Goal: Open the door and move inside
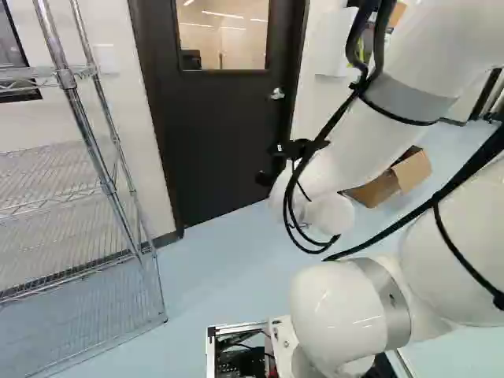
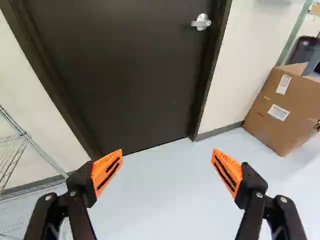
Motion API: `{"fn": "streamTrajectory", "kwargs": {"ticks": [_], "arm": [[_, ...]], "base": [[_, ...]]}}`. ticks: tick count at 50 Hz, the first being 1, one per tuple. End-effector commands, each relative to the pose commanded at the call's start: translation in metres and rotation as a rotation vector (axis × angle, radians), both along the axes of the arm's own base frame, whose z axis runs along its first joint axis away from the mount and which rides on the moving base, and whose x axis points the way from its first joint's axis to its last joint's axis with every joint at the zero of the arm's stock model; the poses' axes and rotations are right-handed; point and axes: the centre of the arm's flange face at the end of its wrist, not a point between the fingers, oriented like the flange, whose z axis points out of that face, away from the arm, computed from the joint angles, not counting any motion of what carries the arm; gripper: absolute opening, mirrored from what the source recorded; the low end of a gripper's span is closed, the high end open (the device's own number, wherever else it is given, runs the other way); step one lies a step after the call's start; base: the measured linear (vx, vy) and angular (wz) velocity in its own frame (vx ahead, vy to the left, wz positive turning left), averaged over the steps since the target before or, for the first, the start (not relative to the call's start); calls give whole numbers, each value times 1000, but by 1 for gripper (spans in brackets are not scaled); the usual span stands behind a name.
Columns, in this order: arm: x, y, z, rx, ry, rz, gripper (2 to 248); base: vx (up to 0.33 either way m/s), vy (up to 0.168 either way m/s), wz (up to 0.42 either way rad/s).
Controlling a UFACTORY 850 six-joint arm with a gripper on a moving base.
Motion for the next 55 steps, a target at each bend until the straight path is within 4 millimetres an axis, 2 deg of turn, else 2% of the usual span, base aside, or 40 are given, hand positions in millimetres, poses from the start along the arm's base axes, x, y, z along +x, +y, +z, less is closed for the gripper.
{"fn": "streamTrajectory", "kwargs": {"ticks": [36, 55], "arm": [[0, 0, 0, 0, 0, 0, 247], [0, 0, 0, 0, 0, 0, 247]], "base": [[0, 0, 0], [65, 0, -6]]}}
